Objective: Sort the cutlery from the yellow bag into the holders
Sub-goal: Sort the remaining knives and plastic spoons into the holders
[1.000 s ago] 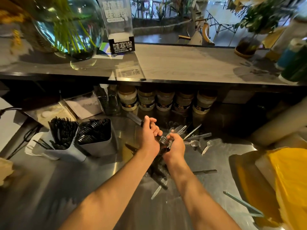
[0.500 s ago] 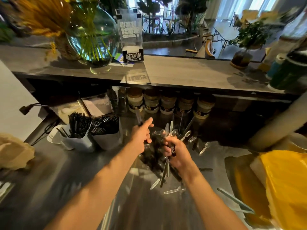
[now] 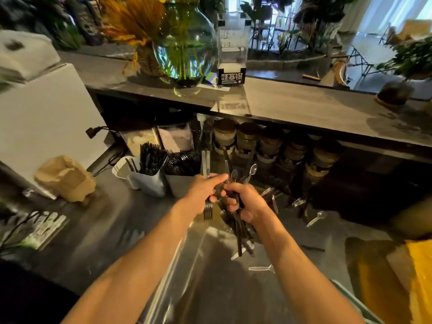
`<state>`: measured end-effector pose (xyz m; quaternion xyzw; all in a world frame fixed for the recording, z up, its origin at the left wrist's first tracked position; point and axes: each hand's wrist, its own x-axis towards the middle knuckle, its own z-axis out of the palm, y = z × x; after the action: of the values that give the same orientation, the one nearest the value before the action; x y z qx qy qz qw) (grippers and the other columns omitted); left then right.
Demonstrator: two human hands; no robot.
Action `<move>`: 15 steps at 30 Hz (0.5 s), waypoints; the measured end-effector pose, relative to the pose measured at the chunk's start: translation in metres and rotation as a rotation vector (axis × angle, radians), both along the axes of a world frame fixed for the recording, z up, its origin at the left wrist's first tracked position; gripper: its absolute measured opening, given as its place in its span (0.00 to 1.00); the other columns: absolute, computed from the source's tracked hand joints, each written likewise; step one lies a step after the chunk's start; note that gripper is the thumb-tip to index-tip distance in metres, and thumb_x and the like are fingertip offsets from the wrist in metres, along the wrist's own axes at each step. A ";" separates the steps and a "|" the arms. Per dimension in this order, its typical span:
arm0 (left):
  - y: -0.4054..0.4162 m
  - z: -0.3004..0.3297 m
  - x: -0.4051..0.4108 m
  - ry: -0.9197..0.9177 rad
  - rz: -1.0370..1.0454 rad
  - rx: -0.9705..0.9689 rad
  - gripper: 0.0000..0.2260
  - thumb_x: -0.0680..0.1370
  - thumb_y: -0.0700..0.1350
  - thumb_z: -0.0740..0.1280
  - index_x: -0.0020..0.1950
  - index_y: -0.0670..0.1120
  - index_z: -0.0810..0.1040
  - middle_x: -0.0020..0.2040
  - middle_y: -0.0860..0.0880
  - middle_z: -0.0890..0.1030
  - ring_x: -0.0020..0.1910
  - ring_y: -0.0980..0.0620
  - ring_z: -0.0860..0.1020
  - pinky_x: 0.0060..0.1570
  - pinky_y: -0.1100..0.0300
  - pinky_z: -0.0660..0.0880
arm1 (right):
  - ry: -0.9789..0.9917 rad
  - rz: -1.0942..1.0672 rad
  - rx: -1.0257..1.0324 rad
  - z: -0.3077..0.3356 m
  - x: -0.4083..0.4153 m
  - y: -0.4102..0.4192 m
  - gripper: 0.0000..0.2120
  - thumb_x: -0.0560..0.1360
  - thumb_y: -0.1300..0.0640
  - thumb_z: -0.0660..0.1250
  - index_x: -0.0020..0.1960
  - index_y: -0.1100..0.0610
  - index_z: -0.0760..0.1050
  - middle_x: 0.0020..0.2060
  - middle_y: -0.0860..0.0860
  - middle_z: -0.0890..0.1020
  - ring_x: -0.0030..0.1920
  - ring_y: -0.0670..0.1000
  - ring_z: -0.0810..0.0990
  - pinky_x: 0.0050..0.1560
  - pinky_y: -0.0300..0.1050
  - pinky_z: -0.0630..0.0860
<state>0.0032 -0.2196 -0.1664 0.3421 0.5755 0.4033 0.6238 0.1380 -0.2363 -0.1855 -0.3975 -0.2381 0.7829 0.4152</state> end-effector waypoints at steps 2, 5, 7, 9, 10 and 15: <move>0.007 0.000 -0.021 0.003 0.043 0.012 0.12 0.76 0.43 0.74 0.52 0.35 0.80 0.32 0.41 0.78 0.24 0.51 0.72 0.18 0.65 0.62 | -0.025 0.032 0.013 0.001 -0.019 0.007 0.11 0.79 0.63 0.62 0.59 0.65 0.76 0.34 0.55 0.76 0.23 0.44 0.67 0.19 0.34 0.62; 0.017 -0.001 -0.050 0.009 0.144 0.018 0.09 0.75 0.42 0.75 0.48 0.38 0.79 0.32 0.43 0.77 0.21 0.53 0.72 0.17 0.65 0.62 | -0.057 0.044 0.028 0.004 -0.044 0.016 0.06 0.79 0.63 0.63 0.53 0.64 0.76 0.34 0.55 0.79 0.23 0.45 0.70 0.20 0.34 0.65; 0.026 -0.002 -0.073 0.036 0.195 0.044 0.09 0.75 0.43 0.75 0.46 0.40 0.79 0.31 0.45 0.76 0.20 0.55 0.69 0.18 0.64 0.62 | -0.067 0.041 0.020 0.008 -0.064 0.024 0.04 0.79 0.64 0.64 0.49 0.62 0.77 0.33 0.55 0.81 0.22 0.45 0.71 0.20 0.34 0.66; 0.036 -0.002 -0.099 0.077 0.238 0.070 0.10 0.76 0.46 0.74 0.46 0.39 0.80 0.34 0.46 0.81 0.19 0.56 0.65 0.19 0.63 0.62 | -0.079 0.034 0.007 0.011 -0.084 0.033 0.04 0.79 0.64 0.63 0.47 0.62 0.76 0.32 0.54 0.81 0.22 0.46 0.71 0.19 0.34 0.65; 0.041 -0.002 -0.113 0.066 0.246 0.088 0.10 0.78 0.46 0.72 0.47 0.39 0.80 0.35 0.46 0.83 0.19 0.56 0.64 0.19 0.63 0.62 | -0.090 0.029 0.000 0.012 -0.095 0.037 0.04 0.79 0.64 0.63 0.47 0.61 0.75 0.31 0.54 0.81 0.22 0.46 0.71 0.19 0.35 0.64; 0.068 0.014 -0.172 -0.083 0.392 0.138 0.10 0.82 0.46 0.65 0.45 0.41 0.78 0.30 0.50 0.83 0.20 0.57 0.63 0.19 0.64 0.61 | -0.119 0.052 -0.005 0.012 -0.136 0.058 0.04 0.79 0.63 0.63 0.45 0.59 0.73 0.30 0.53 0.77 0.22 0.46 0.69 0.20 0.36 0.63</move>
<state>-0.1690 -0.1514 -0.1529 0.2485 0.5758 0.5691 0.5318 0.0015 -0.1782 -0.1739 -0.4378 -0.2708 0.7690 0.3789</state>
